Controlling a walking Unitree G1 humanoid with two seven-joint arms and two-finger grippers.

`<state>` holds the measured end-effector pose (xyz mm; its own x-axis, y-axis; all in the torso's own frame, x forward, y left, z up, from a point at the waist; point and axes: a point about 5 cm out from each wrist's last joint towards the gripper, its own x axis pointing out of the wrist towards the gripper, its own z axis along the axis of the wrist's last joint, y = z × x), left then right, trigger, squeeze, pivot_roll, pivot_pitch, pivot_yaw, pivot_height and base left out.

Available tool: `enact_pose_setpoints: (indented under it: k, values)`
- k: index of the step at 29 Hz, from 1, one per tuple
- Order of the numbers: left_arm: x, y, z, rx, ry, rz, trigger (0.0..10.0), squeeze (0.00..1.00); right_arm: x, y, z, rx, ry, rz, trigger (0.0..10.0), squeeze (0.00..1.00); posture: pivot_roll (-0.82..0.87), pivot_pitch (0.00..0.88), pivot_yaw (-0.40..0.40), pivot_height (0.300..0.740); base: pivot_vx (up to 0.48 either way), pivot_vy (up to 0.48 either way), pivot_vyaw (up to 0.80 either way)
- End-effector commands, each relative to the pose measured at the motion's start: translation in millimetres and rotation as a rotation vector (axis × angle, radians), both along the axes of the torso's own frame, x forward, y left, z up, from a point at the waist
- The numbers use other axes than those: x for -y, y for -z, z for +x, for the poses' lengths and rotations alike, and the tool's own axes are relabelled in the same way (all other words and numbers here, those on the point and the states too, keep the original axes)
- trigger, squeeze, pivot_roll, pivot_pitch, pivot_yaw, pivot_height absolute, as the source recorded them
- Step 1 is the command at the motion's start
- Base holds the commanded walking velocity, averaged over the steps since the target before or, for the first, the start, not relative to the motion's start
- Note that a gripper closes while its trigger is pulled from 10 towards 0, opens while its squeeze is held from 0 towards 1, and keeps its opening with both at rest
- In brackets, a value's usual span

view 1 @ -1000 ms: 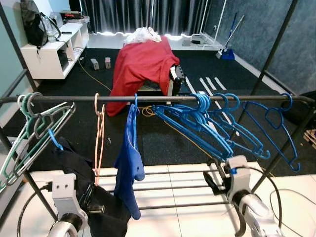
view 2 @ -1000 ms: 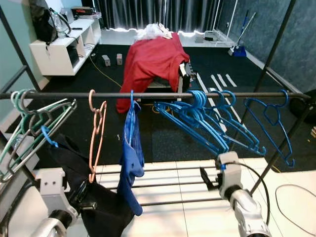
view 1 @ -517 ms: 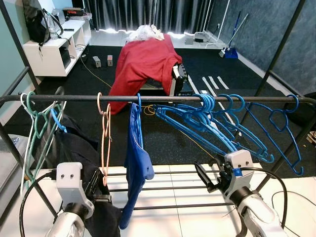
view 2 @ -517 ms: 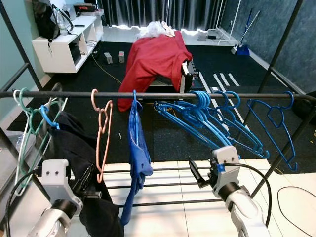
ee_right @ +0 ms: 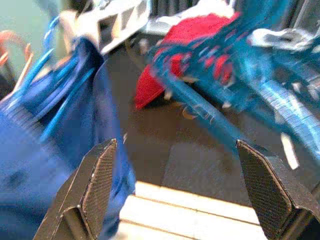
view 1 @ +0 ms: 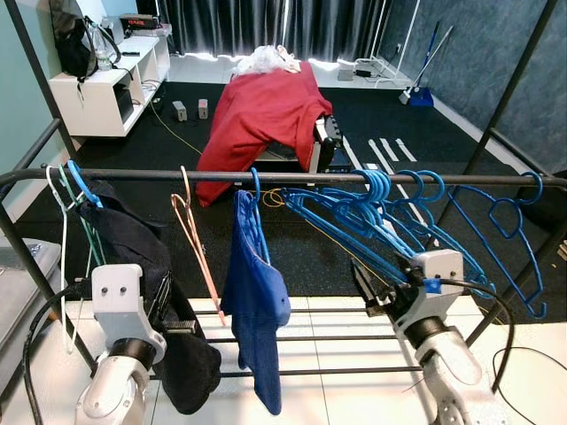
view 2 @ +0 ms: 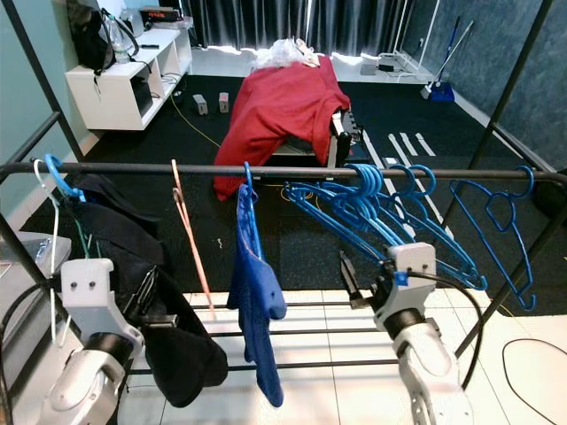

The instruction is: Hang hanger

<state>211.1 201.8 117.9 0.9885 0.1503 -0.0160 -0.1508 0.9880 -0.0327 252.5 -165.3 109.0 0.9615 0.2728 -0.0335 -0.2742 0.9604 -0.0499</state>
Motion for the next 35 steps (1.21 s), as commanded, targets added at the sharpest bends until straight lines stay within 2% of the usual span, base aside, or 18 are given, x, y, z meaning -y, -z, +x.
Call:
enact_pose_setpoints:
  k: [1,2,3,4,5,7,9,17,18,20,21,23,25,29,31,32,34,35]
  values:
    - [-13.8,-0.5,-8.0,-0.012,-0.071,0.041,10.0,0.0,-4.4,2.3,-2.9,-0.026,-0.011,-0.024,10.0,0.0,0.09,0.0,-0.078,0.74,0.0,0.0,0.0]
    - [-13.8,-0.5,-8.0,-0.012,-0.071,0.041,10.0,0.0,-4.4,2.3,-2.9,-0.026,-0.011,-0.024,10.0,0.0,0.09,0.0,-0.078,0.74,0.0,0.0,0.0]
    - [-19.4,8.0,-18.4,-0.05,-0.103,0.045,10.0,0.0,-6.8,5.4,-3.2,-0.05,-0.03,-0.041,10.0,0.0,0.09,0.0,-0.082,0.74,0.0,0.0,0.0]
    - [-19.4,8.0,-18.4,-0.05,-0.103,0.045,10.0,0.0,-6.8,5.4,-3.2,-0.05,-0.03,-0.041,10.0,0.0,0.09,0.0,-0.082,0.74,0.0,0.0,0.0]
    - [-14.1,13.6,-27.4,-0.072,-0.073,0.062,10.0,0.0,-5.1,6.5,-5.0,-0.065,-0.036,-0.055,10.0,0.0,0.09,0.0,-0.088,0.74,0.0,0.0,0.0]
    - [-14.1,13.6,-27.4,-0.072,-0.073,0.062,10.0,0.0,-5.1,6.5,-5.0,-0.065,-0.036,-0.055,10.0,0.0,0.09,0.0,-0.088,0.74,0.0,0.0,0.0]
    - [5.6,17.1,-37.6,-0.078,0.038,0.105,10.0,0.0,3.2,5.2,-12.4,-0.072,-0.001,-0.072,10.0,0.0,0.05,0.0,-0.062,0.74,0.0,0.0,0.0]
    - [10.9,15.4,-40.5,-0.073,0.074,0.121,10.0,0.0,6.2,3.2,-18.0,-0.07,0.025,-0.074,10.0,0.0,0.04,0.0,-0.052,0.74,0.0,0.0,0.0]
    - [18.0,13.1,-45.2,-0.072,0.128,0.129,10.0,0.0,7.9,0.9,-25.1,-0.068,0.052,-0.079,10.0,0.0,0.03,0.0,-0.042,0.74,0.0,0.0,0.0]
    - [18.0,13.1,-45.2,-0.072,0.128,0.129,10.0,0.0,7.9,0.9,-25.1,-0.068,0.052,-0.079,10.0,0.0,0.03,0.0,-0.042,0.74,0.0,0.0,0.0]
    - [30.0,9.1,-49.6,-0.06,0.217,0.144,10.0,0.0,9.1,-2.2,-36.3,-0.071,0.072,-0.082,10.0,0.0,0.0,0.0,-0.031,0.74,0.0,0.0,0.0]
    - [38.3,6.2,-51.7,-0.052,0.275,0.147,10.0,0.0,9.5,-3.8,-45.3,-0.083,0.082,-0.078,10.0,0.0,-0.02,0.0,-0.018,0.74,0.0,0.0,0.0]
    - [43.2,3.8,-50.1,-0.04,0.315,0.148,10.0,0.0,10.7,-4.6,-50.9,-0.092,0.091,-0.061,10.0,0.0,-0.03,0.0,-0.006,0.74,0.0,0.0,0.0]
    - [42.2,1.6,-43.2,-0.022,0.301,0.143,10.0,0.0,13.0,-4.6,-53.2,-0.09,0.103,-0.044,10.0,0.0,-0.05,0.0,0.004,0.74,0.0,0.0,0.0]
    - [38.1,-4.5,-30.4,0.024,0.248,0.143,10.0,0.0,18.0,-5.3,-51.0,-0.076,0.13,-0.021,10.0,0.0,-0.06,0.0,0.019,0.74,0.0,0.0,0.0]
    - [38.1,-4.5,-30.4,0.024,0.248,0.143,10.0,0.0,18.0,-5.3,-51.0,-0.076,0.13,-0.021,10.0,0.0,-0.06,0.0,0.019,0.74,0.0,0.0,0.0]
    - [37.2,-3.3,-13.2,0.038,0.204,0.139,10.0,0.0,19.5,-7.1,-44.8,-0.053,0.141,-0.029,10.0,0.0,-0.04,0.0,0.025,0.74,0.0,0.0,0.0]
    - [37.2,-3.3,-13.2,0.038,0.204,0.139,10.0,0.0,19.5,-7.1,-44.8,-0.053,0.141,-0.029,10.0,0.0,-0.04,0.0,0.025,0.74,0.0,0.0,0.0]
